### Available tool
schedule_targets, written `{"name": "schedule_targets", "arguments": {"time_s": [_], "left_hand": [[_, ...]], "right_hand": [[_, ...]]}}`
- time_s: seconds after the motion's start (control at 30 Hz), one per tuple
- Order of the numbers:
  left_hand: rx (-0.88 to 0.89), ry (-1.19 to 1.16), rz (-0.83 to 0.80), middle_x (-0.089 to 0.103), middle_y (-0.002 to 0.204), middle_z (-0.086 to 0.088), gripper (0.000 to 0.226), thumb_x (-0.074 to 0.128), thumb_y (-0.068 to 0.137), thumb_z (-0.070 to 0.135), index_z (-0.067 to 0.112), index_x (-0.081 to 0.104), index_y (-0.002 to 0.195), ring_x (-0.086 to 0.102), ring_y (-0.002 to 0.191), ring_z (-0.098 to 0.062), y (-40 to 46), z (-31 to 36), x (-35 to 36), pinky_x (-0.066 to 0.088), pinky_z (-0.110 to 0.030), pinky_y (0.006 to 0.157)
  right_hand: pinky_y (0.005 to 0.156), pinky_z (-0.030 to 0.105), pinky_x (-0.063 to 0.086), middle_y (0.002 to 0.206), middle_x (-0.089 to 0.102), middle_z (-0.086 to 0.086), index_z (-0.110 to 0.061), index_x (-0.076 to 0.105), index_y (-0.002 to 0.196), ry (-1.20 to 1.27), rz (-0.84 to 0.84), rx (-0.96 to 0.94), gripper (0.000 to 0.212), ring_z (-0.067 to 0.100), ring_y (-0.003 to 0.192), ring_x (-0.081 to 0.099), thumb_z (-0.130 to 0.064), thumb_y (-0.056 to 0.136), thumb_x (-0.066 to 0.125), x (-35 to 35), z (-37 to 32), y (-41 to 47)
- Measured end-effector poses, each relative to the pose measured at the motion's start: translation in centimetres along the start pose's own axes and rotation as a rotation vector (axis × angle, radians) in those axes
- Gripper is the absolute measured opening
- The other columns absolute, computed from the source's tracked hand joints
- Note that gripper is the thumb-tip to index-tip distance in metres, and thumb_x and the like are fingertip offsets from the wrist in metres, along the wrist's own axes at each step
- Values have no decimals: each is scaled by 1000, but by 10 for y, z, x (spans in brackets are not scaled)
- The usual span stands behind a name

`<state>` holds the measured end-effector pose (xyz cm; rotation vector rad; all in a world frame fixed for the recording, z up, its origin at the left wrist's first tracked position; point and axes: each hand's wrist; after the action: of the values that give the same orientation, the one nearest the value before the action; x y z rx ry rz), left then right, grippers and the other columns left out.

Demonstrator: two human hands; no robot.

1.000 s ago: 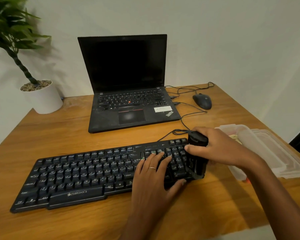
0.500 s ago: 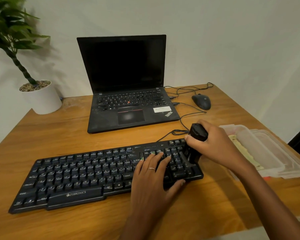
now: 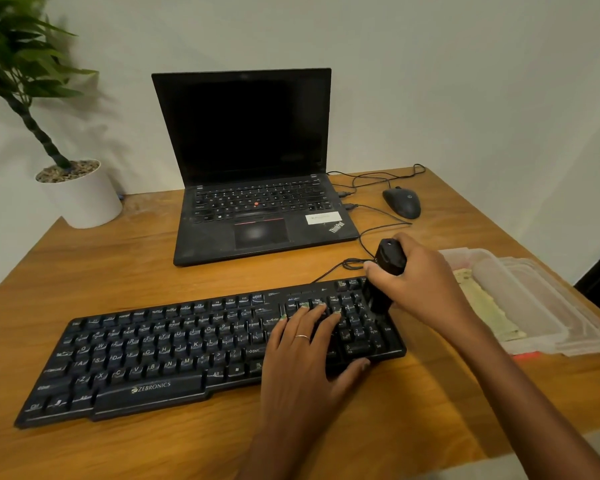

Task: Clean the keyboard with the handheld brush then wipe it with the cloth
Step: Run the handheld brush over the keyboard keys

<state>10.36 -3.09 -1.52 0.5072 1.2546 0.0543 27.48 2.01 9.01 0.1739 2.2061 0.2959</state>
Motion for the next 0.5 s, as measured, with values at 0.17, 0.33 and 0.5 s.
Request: {"name": "schedule_targets", "arguments": {"time_s": [0.17,0.33,0.5], "left_hand": [[-10,-8,-6,59,129,5,72,20,88,76,27,58,125,54,120,-15,1,1,-2,38,-40,101],[-7,2,-21,59,129,6,70,27,86,77,28,57,125,54,120,-15,1,0,0,37,-41,102],[-1,-12,-20,59,129,6,71,24,87,77,28,57,126,54,120,-15,0,0,-1,37,-42,102]], "right_hand": [[54,30,49,78,62,2,-14,55,87,40,-236,36,24,19,71,62,-34,81,66,-10,0,4],[55,36,55,75,62,2,-14,54,89,109,-141,41,24,21,67,64,-33,83,66,-2,-1,5],[55,35,55,76,64,4,-9,56,93,85,-111,40,28,19,63,64,-34,83,65,-2,-2,13]]}}
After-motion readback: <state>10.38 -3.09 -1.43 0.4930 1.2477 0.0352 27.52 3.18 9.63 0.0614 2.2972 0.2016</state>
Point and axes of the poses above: each hand's wrist, its own y-axis towards the middle knuckle, its own x-axis out of the palm, z = x × y
